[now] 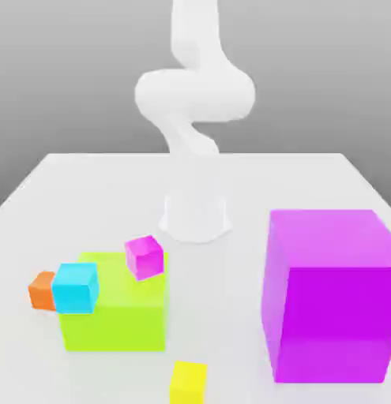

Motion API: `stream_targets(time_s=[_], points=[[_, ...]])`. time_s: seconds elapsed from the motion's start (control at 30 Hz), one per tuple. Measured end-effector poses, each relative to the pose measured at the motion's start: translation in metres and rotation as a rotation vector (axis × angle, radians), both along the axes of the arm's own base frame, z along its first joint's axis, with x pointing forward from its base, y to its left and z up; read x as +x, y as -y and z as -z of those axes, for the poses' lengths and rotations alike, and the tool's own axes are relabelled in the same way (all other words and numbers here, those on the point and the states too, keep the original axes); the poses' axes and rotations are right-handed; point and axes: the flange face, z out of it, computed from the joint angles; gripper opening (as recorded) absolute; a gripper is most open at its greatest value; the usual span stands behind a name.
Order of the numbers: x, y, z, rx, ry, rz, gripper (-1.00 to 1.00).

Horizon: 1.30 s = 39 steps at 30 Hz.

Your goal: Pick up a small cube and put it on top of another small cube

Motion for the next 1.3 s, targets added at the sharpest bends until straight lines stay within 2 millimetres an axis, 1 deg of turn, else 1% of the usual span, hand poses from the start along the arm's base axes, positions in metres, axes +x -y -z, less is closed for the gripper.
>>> stream_targets(time_s=[0.07,0.17,0.23,0.33,0.43,0.53,0.6,0.63,0.73,0.8,0.93,0.97,1.13,1.17,1.23,1.3], points=[[0.021,0.029,0.043,0.052,-0.060,0.132,0.00],[0.039,0.073,0.106,0.127,-0.141,0.324,0.00],[0.042,0.103,0.149,0.179,-0.190,0.453,0.00],[0.036,0.147,0.214,0.257,-0.259,0.648,0.00],[0.017,0.186,0.278,0.338,-0.323,0.846,0.00],[-0.013,0.218,0.340,0.421,-0.383,1.045,0.00],[-0.038,0.233,0.380,0.478,-0.420,1.179,0.00],[-0.056,0.244,0.399,0.510,-0.436,1.258,0.00],[-0.104,0.258,0.452,0.602,-0.485,1.472,0.00],[-0.107,0.254,0.476,0.615,-0.501,1.496,0.00],[-0.109,0.253,0.517,0.618,-0.506,1.506,0.00],[-0.109,0.252,0.527,0.618,-0.506,1.506,-1.00],[-0.109,0.252,0.527,0.617,-0.504,1.506,-1.00],[-0.110,0.252,0.531,0.617,-0.505,1.506,-1.00],[-0.109,0.252,0.523,0.618,-0.505,1.506,-1.00],[-0.108,0.253,0.505,0.619,-0.505,1.506,-1.00]])
